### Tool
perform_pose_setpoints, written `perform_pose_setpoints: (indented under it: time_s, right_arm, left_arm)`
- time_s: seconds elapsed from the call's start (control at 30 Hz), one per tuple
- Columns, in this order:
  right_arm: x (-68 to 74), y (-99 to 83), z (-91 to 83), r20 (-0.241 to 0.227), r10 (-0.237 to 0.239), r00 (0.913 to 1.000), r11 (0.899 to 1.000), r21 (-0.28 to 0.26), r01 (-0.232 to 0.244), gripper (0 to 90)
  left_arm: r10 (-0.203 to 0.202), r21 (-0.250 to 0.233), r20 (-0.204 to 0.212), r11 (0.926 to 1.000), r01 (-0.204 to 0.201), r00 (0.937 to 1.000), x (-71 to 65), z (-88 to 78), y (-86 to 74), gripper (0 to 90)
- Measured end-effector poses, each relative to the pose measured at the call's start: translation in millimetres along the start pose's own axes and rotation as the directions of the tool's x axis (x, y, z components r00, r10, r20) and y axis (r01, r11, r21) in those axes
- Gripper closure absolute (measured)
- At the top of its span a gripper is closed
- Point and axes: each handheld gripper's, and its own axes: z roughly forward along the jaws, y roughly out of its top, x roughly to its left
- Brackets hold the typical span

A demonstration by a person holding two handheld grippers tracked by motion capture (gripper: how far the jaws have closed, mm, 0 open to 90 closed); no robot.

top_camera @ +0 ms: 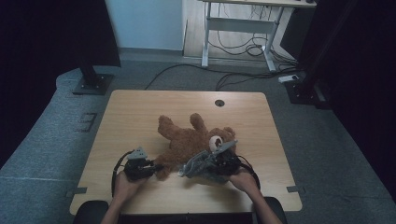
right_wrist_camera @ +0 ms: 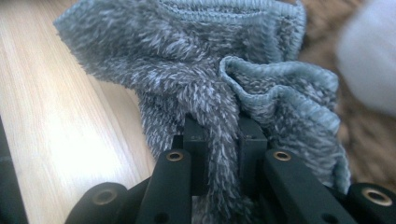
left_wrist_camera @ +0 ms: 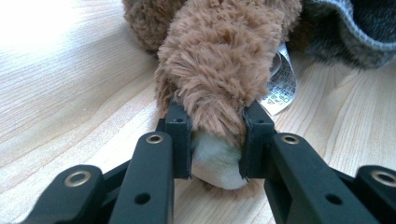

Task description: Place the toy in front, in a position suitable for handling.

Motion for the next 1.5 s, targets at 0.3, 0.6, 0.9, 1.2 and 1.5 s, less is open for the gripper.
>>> perform_pose_setpoints:
  time_s: [0.3,0.6,0.9,1.2,1.5]
  right_arm:
    - [2.4,7.2,-46.5,0.080,0.001,0.9968,0.997,-0.082,0.005,77.8]
    - [9.0,37.2,-8.6,0.174,-0.067,0.9825,0.996,-0.051,0.077,77.6]
    - [2.8,9.6,23.6,0.142,-0.021,0.9896,1.000,-0.003,0.021,77.7]
    - [7.8,-11.9,25.5,0.085,0.022,0.9962,1.000,0.016,-0.024,77.6]
    - [12.4,-26.6,7.0,0.081,0.011,0.9966,1.000,0.026,-0.014,77.4]
  left_arm:
    - [0.007,-0.005,-0.004,1.0000,-0.007,1.0000,-2.2,1.4,1.2,67.8]
    - [0.002,-0.007,-0.001,1.0000,-0.002,1.0000,-2.7,1.9,1.0,67.3]
    - [-0.016,-0.007,0.006,0.9998,0.016,0.9998,-1.1,2.1,0.3,67.8]
    - [-0.025,-0.010,0.008,0.9996,0.025,0.9997,-0.6,2.2,0.0,67.8]
    - [-0.019,-0.010,0.002,0.9998,0.019,0.9998,-0.6,2.0,0.2,66.5]
